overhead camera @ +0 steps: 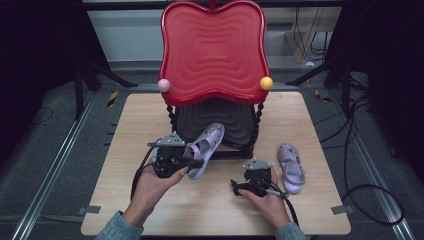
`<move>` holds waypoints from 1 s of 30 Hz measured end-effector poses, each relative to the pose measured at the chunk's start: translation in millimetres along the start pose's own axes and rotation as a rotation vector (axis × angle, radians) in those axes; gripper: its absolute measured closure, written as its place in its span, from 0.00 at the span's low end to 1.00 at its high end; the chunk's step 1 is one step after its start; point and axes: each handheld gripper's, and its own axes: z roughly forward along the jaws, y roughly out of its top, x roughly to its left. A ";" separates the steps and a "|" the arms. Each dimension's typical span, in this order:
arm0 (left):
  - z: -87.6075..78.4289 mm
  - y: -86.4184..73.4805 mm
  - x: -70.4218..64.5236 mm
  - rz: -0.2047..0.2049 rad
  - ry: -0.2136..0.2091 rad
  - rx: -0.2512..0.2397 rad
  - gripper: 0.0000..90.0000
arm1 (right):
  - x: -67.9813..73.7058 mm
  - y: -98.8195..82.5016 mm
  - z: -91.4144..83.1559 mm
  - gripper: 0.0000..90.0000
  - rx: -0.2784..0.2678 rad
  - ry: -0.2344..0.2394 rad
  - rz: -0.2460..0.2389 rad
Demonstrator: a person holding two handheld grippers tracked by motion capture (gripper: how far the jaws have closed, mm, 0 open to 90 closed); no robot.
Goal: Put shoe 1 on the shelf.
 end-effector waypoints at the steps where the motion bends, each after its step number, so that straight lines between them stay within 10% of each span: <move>1: 1.5 2.1 -0.1 -0.003 0.004 -0.017 0.96 | -0.2 0.0 0.1 0.03 -0.002 0.000 -0.002; 14: 26.1 23.6 -1.0 -0.026 0.086 -0.192 0.96 | 0.1 -0.1 0.0 0.03 -0.001 -0.001 0.001; 30: 48.3 37.3 11.9 -0.045 0.174 -0.293 0.96 | -0.1 -0.1 0.0 0.03 -0.001 -0.001 -0.001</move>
